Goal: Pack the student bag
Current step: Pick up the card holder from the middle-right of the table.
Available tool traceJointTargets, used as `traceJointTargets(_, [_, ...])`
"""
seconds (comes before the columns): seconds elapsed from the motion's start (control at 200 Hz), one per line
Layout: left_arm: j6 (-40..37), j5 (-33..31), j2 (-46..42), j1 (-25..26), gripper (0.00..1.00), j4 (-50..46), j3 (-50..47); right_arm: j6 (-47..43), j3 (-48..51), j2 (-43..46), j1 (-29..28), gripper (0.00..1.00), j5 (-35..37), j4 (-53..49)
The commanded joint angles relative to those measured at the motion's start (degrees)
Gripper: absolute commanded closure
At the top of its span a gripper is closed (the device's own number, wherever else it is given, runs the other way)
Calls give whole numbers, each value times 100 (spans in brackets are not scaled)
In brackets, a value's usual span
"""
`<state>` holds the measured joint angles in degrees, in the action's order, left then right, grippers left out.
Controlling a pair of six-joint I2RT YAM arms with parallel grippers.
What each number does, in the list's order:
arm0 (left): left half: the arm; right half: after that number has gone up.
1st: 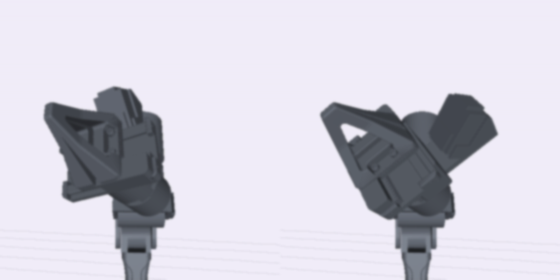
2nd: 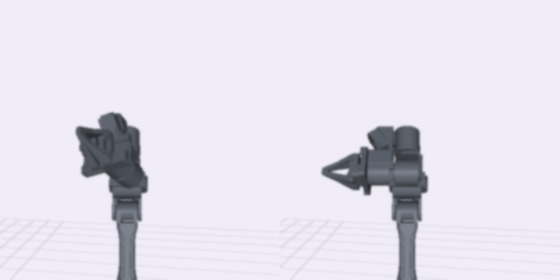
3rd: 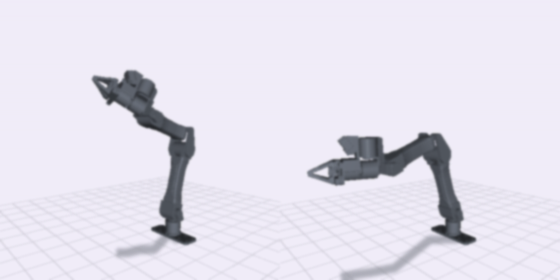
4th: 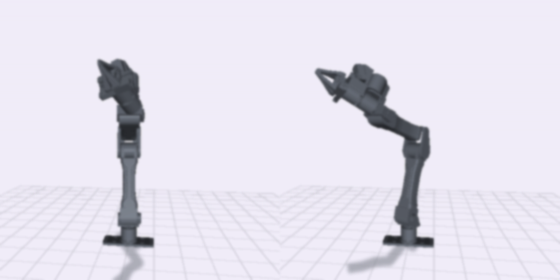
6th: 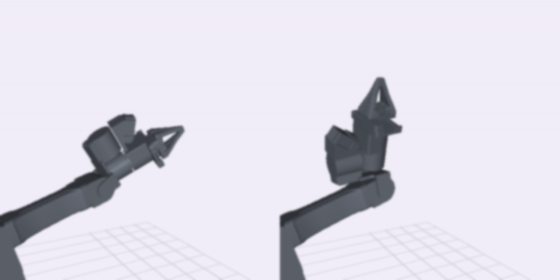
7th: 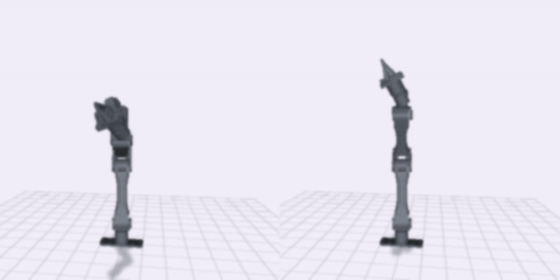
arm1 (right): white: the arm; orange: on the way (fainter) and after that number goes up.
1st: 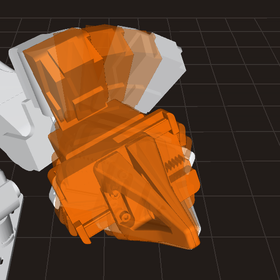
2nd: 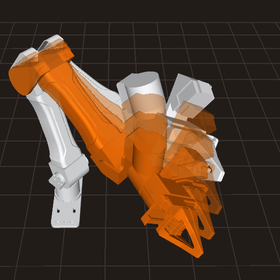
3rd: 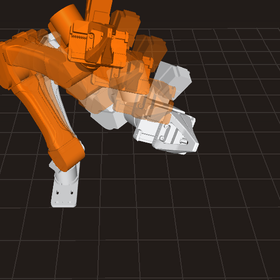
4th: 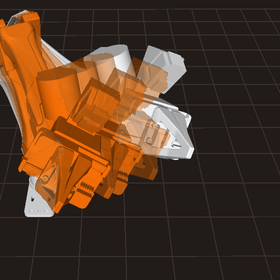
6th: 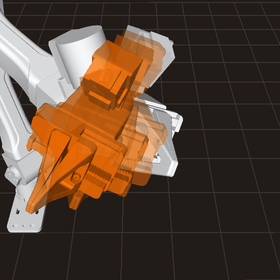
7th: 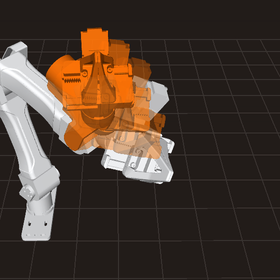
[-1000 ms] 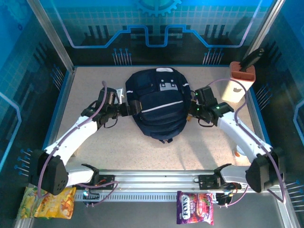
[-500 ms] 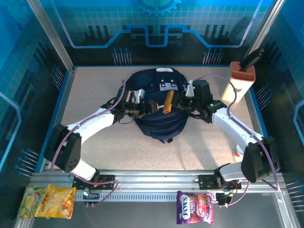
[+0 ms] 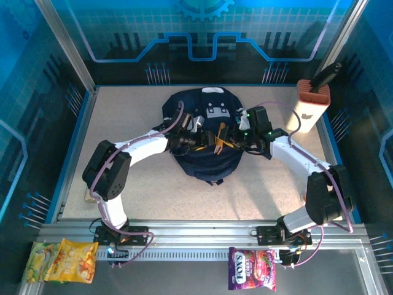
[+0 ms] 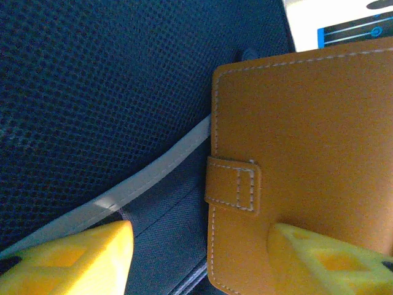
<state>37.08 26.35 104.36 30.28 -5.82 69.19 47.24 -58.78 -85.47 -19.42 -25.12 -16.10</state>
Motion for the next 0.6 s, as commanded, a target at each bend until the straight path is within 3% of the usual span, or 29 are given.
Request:
traceJointTargets(0.0, [-224,192,54,99,41,-260,207,-325,-296,-88,64,54,185,-598])
traceJointTargets(0.165, [-336,142,90,105,42,-423,252,-516,-436,-190,82,53,299,-778])
traceJointTargets(0.305, [-497,-36,25,109,41,-647,330,-658,-605,-347,79,60,460,-1043])
traceJointTargets(0.505, [-989,-545,-284,104,36,-1169,442,-641,-408,-136,165,92,487,-826])
traceJointTargets(0.595, [-1429,-706,-435,102,36,-1360,481,-631,-119,218,214,96,415,-373])
